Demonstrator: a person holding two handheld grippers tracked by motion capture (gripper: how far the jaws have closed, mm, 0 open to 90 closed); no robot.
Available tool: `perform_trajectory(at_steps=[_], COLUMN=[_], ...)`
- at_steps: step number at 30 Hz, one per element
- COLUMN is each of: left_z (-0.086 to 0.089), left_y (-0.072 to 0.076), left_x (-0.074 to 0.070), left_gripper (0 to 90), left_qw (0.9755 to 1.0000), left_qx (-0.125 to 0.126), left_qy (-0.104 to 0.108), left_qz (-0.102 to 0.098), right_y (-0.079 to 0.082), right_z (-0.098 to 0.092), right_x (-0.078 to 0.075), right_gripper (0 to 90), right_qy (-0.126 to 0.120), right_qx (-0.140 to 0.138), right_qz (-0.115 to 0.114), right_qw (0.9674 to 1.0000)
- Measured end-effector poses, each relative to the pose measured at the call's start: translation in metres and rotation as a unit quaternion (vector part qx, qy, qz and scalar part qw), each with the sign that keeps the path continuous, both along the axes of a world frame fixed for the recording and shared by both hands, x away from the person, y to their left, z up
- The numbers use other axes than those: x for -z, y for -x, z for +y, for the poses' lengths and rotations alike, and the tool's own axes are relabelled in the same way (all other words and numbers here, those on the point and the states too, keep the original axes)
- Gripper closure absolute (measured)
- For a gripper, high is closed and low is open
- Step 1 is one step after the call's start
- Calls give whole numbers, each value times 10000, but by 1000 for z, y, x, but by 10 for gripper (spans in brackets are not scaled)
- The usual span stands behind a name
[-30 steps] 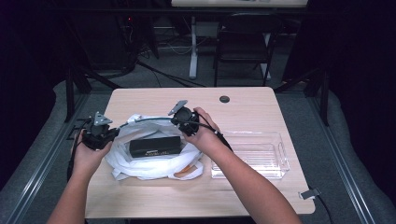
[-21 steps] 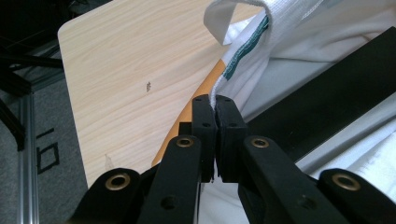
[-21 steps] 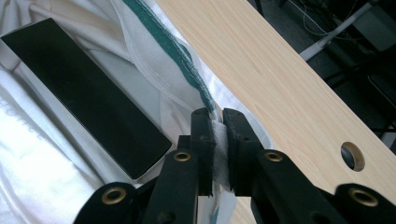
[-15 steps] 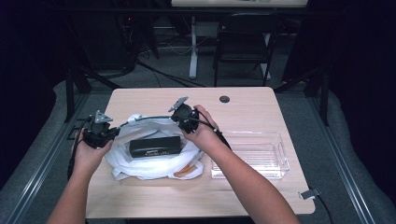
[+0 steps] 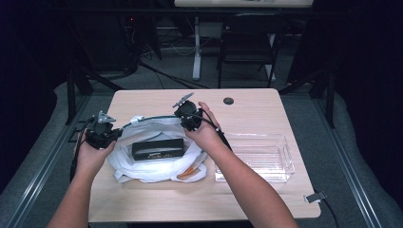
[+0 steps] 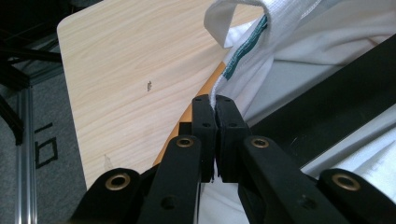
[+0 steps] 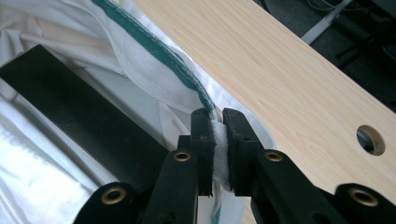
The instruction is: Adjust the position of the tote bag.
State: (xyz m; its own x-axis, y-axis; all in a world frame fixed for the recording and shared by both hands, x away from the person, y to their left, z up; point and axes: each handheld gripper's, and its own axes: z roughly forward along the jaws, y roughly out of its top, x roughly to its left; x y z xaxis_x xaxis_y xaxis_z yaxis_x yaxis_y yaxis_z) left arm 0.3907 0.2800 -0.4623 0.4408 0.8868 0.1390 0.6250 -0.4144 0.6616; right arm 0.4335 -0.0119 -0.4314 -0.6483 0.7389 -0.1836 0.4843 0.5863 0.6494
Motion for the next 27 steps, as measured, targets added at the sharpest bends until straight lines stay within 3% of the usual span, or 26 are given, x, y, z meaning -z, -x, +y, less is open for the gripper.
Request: perform_trajectory(at_steps=[6, 8, 20, 27], left_z=[-1, -1, -2, 0], left_y=[-2, -3, -9, -15], left_x=[1, 2, 6, 8], left_gripper=[884, 884, 884, 884], left_qw=[10000, 10000, 9998, 9997], left_qx=[-51, -64, -122, -165], left_qy=[42, 52, 128, 118], left_qz=[18, -3, 46, 98], right_y=[-6, -6, -11, -13], right_z=[0, 1, 2, 5], right_x=[0, 3, 6, 10], right_gripper=[829, 829, 829, 829], right_qy=[-227, -324, -197, -144], right_qx=[269, 330, 409, 425], right_qz=[196, 170, 258, 175], right_qw=[9992, 9988, 9986, 9988])
